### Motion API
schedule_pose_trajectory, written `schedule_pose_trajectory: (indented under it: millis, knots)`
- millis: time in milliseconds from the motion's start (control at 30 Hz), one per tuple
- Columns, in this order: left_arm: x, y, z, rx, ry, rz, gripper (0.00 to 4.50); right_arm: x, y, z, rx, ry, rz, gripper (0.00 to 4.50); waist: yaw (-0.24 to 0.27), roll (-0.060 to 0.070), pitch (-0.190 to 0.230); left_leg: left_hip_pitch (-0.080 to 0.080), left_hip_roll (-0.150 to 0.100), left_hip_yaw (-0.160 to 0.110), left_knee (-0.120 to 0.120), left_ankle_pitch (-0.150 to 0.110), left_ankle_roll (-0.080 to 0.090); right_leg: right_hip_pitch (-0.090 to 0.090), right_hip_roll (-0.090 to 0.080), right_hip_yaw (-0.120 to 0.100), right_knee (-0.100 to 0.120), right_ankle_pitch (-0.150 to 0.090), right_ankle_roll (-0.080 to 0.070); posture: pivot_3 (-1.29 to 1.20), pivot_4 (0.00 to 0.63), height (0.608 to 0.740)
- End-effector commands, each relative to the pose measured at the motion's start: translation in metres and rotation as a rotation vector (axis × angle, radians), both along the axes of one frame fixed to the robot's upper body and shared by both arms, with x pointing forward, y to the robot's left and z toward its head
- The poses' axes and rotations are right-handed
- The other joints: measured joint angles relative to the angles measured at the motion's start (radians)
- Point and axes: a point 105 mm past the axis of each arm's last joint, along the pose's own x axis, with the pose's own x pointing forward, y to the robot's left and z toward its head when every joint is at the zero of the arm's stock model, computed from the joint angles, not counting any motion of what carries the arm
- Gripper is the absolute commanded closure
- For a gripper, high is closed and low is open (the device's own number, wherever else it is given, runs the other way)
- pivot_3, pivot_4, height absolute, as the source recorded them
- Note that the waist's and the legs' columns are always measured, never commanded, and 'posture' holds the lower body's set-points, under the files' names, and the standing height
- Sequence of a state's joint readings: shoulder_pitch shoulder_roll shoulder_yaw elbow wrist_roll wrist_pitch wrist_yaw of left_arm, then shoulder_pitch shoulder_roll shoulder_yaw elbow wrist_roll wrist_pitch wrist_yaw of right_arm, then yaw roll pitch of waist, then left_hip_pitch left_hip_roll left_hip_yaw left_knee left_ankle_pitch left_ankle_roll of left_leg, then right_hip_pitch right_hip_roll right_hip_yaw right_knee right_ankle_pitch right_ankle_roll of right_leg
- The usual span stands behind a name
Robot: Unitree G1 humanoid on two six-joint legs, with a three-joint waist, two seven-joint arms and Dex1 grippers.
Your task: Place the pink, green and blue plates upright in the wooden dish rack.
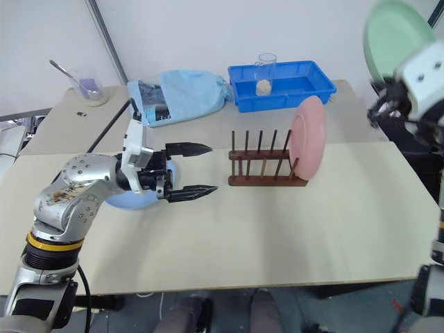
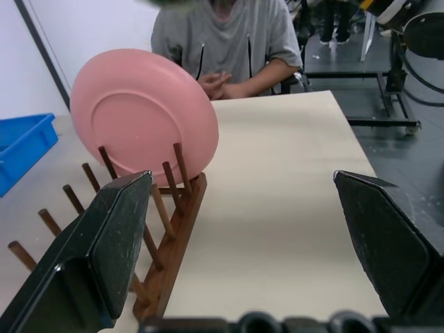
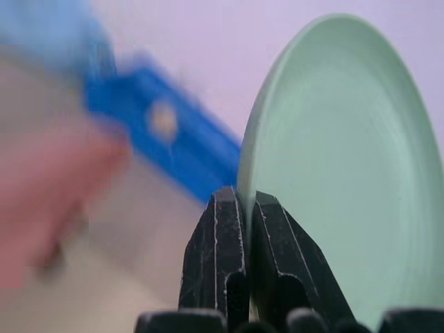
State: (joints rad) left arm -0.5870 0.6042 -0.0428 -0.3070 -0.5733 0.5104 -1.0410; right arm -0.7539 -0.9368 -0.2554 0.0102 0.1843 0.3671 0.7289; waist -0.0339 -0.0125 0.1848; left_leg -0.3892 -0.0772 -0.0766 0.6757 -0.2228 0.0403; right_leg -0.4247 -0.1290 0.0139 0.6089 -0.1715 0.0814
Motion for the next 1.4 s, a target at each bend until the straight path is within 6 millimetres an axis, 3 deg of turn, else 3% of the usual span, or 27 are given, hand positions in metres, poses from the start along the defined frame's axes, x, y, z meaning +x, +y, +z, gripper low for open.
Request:
schedule_pose_trajectory:
  millis: [33,200,367,600,1133,1400]
  knots:
    - [0.001,0.012,0.007,0.014,-0.070,0.051,0.00,-0.022,0.032,0.034,0.180,-0.090,0.167,4.48,0.005,0.000,0.000,0.000,0.001,0.000,0.000,0.000,0.000,0.000,0.001,0.000,0.000,0.000,0.000,0.00,0.150,0.740]
    - [0.000,0.024,0.002,0.047,-0.064,0.086,0.00,-0.048,0.083,0.037,0.499,0.022,0.529,4.48,0.020,0.000,0.000,-0.002,0.003,0.000,0.000,0.000,0.000,-0.004,0.003,0.000,-0.002,0.002,-0.005,0.00,0.150,0.740]
    - [-0.002,0.025,0.001,0.054,-0.069,0.089,0.00,-0.062,0.108,0.010,0.687,0.243,0.707,4.48,0.036,0.000,0.000,-0.012,0.002,0.000,0.000,0.000,0.000,-0.014,0.004,0.000,-0.002,0.009,-0.016,0.00,0.150,0.740]
    - [-0.006,0.019,0.004,0.029,-0.065,0.043,0.00,-0.054,0.104,-0.031,0.848,0.393,0.652,4.48,0.039,0.000,0.000,-0.012,0.002,0.001,0.000,0.000,0.000,-0.014,0.004,0.000,-0.003,0.009,-0.016,0.00,0.150,0.740]
    - [-0.007,0.013,0.004,0.032,-0.066,0.015,0.00,-0.032,0.095,-0.059,0.928,0.523,0.540,4.48,0.020,-0.001,0.000,-0.010,0.007,0.002,0.000,0.000,0.000,-0.014,0.010,0.001,-0.002,0.007,-0.014,0.00,0.150,0.740]
    - [-0.008,0.009,0.003,0.027,-0.064,0.002,0.00,-0.011,0.086,-0.063,0.962,0.556,0.432,4.48,0.020,-0.001,0.000,-0.011,0.007,0.002,0.000,0.000,0.000,-0.014,0.011,0.001,-0.003,0.007,-0.014,0.00,0.150,0.740]
